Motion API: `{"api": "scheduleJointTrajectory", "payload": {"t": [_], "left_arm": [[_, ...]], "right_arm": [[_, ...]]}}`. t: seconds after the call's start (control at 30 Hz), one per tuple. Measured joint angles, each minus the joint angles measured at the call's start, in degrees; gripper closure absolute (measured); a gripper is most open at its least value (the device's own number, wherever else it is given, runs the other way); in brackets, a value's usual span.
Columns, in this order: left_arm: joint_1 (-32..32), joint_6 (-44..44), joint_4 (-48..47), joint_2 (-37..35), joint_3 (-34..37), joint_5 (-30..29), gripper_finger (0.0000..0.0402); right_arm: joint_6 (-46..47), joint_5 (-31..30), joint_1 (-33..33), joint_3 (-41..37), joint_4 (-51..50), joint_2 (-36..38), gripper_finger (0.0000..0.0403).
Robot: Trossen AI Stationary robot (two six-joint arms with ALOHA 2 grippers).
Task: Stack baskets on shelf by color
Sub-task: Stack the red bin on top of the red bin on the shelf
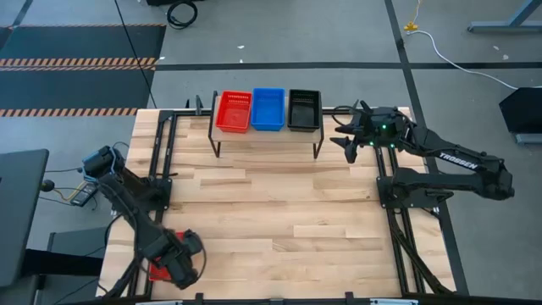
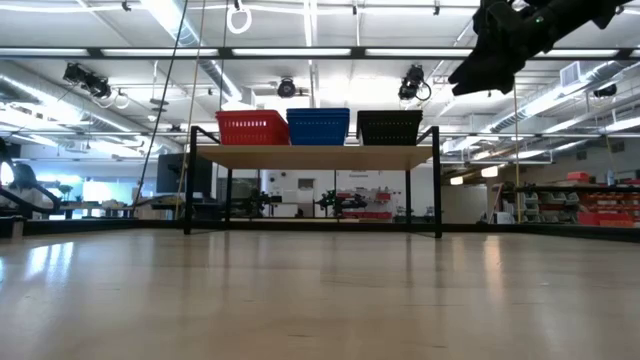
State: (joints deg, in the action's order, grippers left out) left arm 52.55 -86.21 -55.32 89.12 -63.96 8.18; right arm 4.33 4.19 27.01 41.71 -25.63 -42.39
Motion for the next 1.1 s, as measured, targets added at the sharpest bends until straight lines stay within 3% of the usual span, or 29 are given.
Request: {"api": "scheduleJointTrajectory", "payload": {"t": [0.27, 0.47, 0.73, 0.87, 1.03, 1.1], "left_arm": [[6.18, -6.47, 3.54, 0.47, 0.23, 0.25, 0.0216], [9.70, -4.57, 4.78, 5.36, 0.23, 2.68, 0.0191], [11.37, 2.78, 2.76, 12.63, 0.26, 2.22, 0.0192], [9.69, 10.05, 3.37, 14.73, 0.30, 1.93, 0.0238], [3.88, 18.31, 1.91, 14.35, 0.30, 0.66, 0.0361], [0.69, 21.89, 0.50, 13.80, 0.24, -0.63, 0.0388]], "right_arm": [[0.03, 0.06, -4.47, -1.39, 1.01, 0.02, 0.0202], [0.25, 0.04, -5.98, -4.04, 1.75, 0.00, 0.0202], [1.24, 0.00, -6.49, -4.04, 4.48, 0.00, 0.0202], [1.12, 0.02, -6.49, -4.04, 6.02, 0.01, 0.0202], [0.65, 0.02, -6.49, -4.04, 7.39, 0.01, 0.0202], [0.65, 0.01, -6.49, -4.04, 7.51, 0.00, 0.0202]]}}
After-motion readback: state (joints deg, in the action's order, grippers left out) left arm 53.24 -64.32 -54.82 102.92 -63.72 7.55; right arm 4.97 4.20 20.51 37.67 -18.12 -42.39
